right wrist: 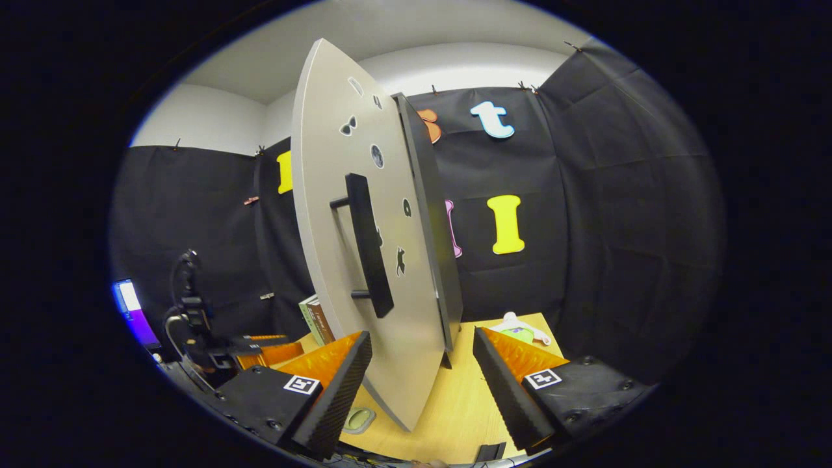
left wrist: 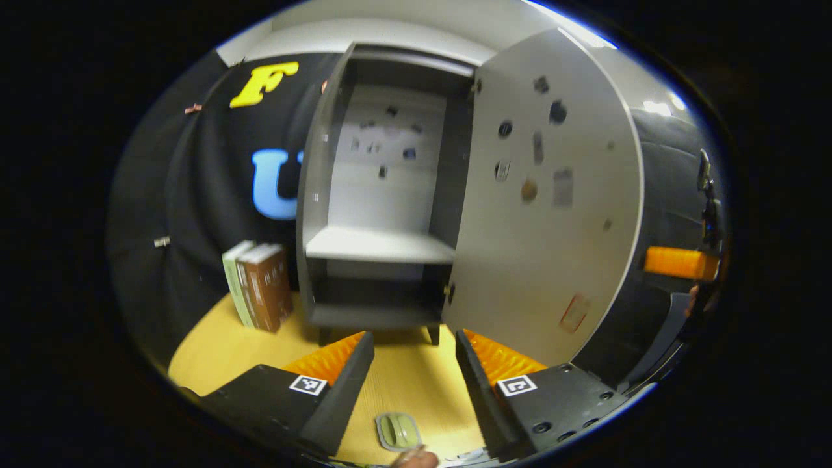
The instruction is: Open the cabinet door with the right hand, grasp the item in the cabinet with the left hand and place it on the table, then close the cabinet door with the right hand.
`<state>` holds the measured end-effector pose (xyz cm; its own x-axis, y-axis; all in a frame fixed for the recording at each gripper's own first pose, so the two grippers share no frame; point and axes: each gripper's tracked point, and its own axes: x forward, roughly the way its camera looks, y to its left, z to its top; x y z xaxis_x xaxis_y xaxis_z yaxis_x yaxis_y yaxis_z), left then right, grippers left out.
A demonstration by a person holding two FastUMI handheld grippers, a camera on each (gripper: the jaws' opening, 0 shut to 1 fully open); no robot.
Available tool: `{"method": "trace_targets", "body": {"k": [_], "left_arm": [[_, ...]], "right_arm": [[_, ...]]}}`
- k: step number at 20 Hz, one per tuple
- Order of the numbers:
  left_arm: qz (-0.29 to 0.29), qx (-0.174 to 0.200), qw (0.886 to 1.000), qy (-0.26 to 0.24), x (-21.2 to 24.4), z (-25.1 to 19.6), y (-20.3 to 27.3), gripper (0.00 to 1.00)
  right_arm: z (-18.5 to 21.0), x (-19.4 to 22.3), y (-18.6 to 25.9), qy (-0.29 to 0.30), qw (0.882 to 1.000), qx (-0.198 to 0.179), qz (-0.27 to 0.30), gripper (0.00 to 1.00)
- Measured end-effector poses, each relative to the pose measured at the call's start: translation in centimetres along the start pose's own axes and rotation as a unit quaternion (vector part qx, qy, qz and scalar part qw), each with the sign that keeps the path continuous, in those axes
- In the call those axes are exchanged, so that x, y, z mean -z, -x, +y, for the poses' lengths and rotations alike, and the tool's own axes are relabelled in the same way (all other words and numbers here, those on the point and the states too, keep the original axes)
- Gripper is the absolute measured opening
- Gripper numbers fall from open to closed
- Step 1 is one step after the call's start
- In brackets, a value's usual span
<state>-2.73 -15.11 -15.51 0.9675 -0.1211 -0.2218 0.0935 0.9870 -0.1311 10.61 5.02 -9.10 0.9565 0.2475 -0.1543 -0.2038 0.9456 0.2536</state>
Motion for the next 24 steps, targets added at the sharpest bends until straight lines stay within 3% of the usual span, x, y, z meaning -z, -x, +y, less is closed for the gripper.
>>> {"method": "trace_targets", "body": {"k": [2, 4, 8, 14, 20, 24], "left_arm": [[-0.042, -0.019, 0.999, -0.001, -3.9, -0.3, 2.8, 0.92], [-0.080, -0.046, 0.995, -0.020, -7.0, 0.3, 4.7, 0.95], [-0.140, -0.076, 0.985, -0.069, -10.5, -0.3, 7.3, 0.92], [-0.188, -0.071, 0.975, -0.093, -12.1, -2.0, 8.9, 0.93], [-0.175, -0.012, 0.982, -0.069, -11.4, -0.2, 7.3, 0.95], [-0.157, 0.019, 0.986, -0.055, -11.7, 3.9, 5.7, 0.95]], "right_arm": [[1.1, -0.8, -0.5, -0.005, 1.000, -0.028, -0.009, 0.98], [1.8, -1.8, -1.0, -0.001, 0.998, -0.051, -0.022, 0.98], [1.9, -2.2, -2.3, 0.004, 0.997, -0.078, -0.023, 0.98], [2.7, -2.3, -4.2, 0.021, 0.994, -0.109, -0.013, 0.97], [4.0, -1.8, -5.3, 0.031, 0.997, -0.068, -0.011, 1.00], [8.6, -1.1, -5.6, 0.053, 0.998, -0.030, -0.034, 0.97]]}}
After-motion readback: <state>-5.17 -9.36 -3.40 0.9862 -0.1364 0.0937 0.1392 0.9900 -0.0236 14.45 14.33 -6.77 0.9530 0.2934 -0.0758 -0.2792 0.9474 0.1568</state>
